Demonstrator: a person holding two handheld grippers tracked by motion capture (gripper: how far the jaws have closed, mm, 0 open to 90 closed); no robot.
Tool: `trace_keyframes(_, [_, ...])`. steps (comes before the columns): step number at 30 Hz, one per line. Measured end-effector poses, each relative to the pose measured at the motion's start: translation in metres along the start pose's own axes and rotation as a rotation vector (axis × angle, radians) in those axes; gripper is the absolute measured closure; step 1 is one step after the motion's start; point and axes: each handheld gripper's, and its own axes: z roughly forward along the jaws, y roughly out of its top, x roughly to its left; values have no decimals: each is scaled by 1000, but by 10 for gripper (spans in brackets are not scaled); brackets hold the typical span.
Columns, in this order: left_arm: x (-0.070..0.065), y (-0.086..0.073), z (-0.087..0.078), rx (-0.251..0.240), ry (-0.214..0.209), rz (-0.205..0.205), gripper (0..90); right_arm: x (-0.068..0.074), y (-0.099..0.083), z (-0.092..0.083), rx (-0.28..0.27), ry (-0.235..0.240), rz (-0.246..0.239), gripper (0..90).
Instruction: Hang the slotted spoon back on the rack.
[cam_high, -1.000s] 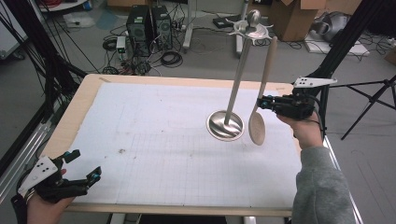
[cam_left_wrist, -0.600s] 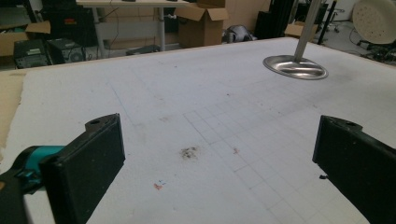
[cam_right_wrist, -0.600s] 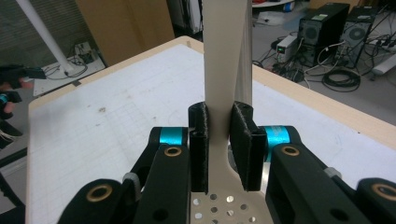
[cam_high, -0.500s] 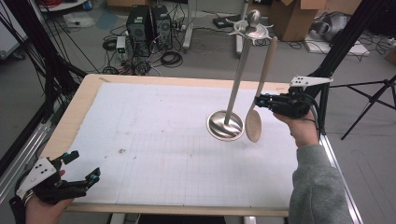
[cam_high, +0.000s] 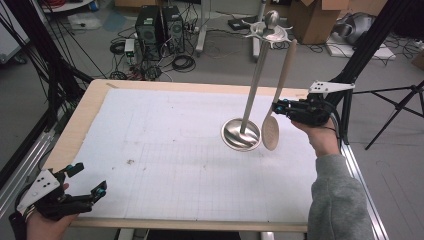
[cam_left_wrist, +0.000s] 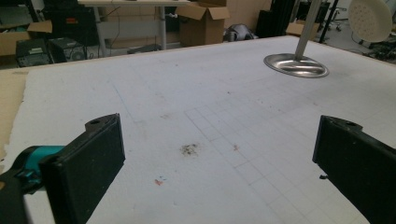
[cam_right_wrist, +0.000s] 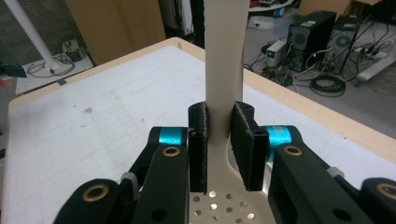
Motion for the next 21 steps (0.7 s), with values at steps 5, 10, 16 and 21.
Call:
trace_keyframes(5, [-1,0,4,6,-9,3,25,5,-4,-1,-14,-12,-27,573])
trace_keyframes(10, [-2,1,7,6,-14,5,25,8,-11,-3,-33,-18,-30,461])
trace_keyframes(16, [-2,1,13,6,-25,3,25,9,-24,-9,-81,-65,5,204])
trace_keyframes(21, [-2,2,15,-2,-28,2,25,9,-30,-12,-91,-66,30,145])
